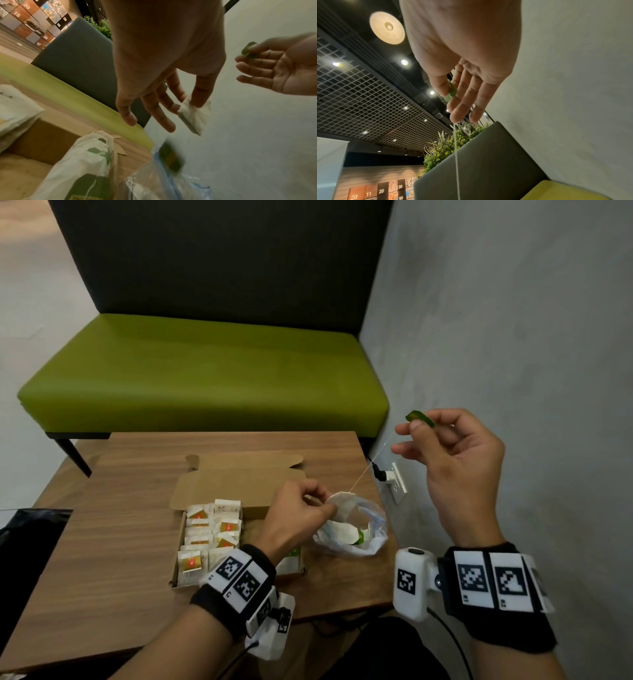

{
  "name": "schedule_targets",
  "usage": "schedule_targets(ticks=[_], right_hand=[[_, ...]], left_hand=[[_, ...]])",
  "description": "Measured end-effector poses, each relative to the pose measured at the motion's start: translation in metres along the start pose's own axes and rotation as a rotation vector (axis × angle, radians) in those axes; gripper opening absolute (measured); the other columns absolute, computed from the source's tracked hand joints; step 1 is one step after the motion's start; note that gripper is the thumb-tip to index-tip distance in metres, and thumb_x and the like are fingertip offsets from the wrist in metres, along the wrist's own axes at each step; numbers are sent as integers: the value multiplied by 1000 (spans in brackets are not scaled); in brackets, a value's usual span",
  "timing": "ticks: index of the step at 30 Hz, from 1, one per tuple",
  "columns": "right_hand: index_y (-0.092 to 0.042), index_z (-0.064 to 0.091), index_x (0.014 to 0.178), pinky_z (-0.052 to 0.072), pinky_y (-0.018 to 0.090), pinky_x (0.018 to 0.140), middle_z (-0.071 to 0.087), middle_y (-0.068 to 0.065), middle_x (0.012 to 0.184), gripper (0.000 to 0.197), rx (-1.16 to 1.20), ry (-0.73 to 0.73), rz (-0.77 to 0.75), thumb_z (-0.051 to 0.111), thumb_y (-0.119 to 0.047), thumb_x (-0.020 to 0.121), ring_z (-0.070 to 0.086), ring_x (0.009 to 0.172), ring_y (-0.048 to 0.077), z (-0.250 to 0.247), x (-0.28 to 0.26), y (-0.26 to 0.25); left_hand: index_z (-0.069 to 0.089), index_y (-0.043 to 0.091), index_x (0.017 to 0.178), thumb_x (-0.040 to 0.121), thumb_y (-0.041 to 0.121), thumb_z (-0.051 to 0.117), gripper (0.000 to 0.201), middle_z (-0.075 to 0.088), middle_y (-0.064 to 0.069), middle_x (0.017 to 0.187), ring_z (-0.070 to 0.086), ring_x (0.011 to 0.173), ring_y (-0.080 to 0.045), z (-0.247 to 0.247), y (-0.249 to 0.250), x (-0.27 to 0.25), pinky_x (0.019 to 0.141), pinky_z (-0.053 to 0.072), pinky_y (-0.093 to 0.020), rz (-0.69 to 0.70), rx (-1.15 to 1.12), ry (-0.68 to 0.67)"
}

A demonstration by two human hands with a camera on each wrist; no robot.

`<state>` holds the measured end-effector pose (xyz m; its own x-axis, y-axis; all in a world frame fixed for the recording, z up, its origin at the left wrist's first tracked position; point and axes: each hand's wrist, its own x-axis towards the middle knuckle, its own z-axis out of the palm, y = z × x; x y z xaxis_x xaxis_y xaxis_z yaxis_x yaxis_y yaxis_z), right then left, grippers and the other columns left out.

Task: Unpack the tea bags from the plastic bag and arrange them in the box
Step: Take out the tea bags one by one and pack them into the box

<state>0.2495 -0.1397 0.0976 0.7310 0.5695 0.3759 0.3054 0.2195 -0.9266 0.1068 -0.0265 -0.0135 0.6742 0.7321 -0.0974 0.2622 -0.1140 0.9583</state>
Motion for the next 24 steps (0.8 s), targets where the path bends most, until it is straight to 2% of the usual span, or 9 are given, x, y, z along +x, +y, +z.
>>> schedule_targets(ticks=[4, 7, 10, 13, 15, 16, 19, 21, 24], right_hand=[[-9, 60, 90, 61, 33, 71, 77, 8, 83, 10, -17, -28, 5, 59, -1, 95, 74, 69, 26, -3, 5, -5], [-10, 58, 92, 60, 34, 73, 78, 9, 87, 8, -6, -14, 17, 57, -4, 97, 75, 75, 29, -12, 11, -5], [-11, 57, 92, 61, 36, 76, 78, 10, 91, 9, 30, 3, 64, 54, -5, 98, 75, 79, 30, -17, 13, 2], [-9, 57, 94, 61, 38, 79, 77, 11, 93, 7, 53, -21, 127, 53, -5, 99, 75, 82, 32, -14, 7, 11], [-8, 58, 94, 61, 41, 81, 77, 11, 92, 7, 56, -38, 140, 54, -5, 98, 75, 82, 32, -9, 1, 15], [-8, 59, 94, 61, 41, 81, 77, 11, 91, 7, 53, -44, 134, 55, -5, 98, 75, 81, 31, -6, -1, 15], [-5, 63, 94, 61, 37, 75, 77, 11, 83, 5, 67, -58, 76, 60, -1, 94, 73, 71, 27, 2, -7, 6], [-6, 67, 93, 60, 33, 69, 75, 11, 75, 8, 81, -84, 19, 64, 1, 91, 70, 62, 24, 6, -12, -5], [-11, 71, 90, 59, 31, 61, 69, 17, 63, 12, 48, -154, -42, 71, 0, 84, 65, 51, 23, 13, -25, -25]], left_hand=[[71, 13, 76, 79, 11, 73, 4, 74, -6, 75, 71, 76, -20, 7, 10, 5, 75, 60, -47, 27, 13, -40], [72, 6, 92, 83, -1, 71, 11, 74, -14, 82, 71, 76, -20, 4, 18, -2, 82, 60, -39, 18, -97, -190], [70, 2, 107, 84, -7, 68, 25, 74, -18, 100, 72, 92, -23, 1, 23, -13, 87, 58, -31, 32, -167, -339], [73, 6, 100, 85, -6, 66, 21, 74, -12, 98, 70, 90, -19, 0, 25, -24, 83, 57, -31, 77, -149, -399], [74, 10, 93, 86, 0, 67, 15, 74, -10, 90, 67, 81, -17, 2, 25, -29, 77, 56, -32, 111, -90, -385], [75, 9, 92, 87, 4, 68, 10, 73, -12, 89, 67, 81, -23, 3, 24, -32, 78, 56, -36, 114, -74, -375], [76, 6, 91, 89, 12, 69, 10, 74, -14, 91, 69, 88, -31, 6, 17, -39, 81, 56, -39, 90, -78, -328], [75, 7, 81, 89, 13, 68, 12, 75, -3, 80, 70, 77, -18, 7, 9, -41, 74, 57, -33, 55, -65, -237], [63, 20, 54, 87, 14, 68, 34, 56, 14, 52, 51, 53, 0, 2, -4, -42, 55, 43, -19, 3, -17, -39]])
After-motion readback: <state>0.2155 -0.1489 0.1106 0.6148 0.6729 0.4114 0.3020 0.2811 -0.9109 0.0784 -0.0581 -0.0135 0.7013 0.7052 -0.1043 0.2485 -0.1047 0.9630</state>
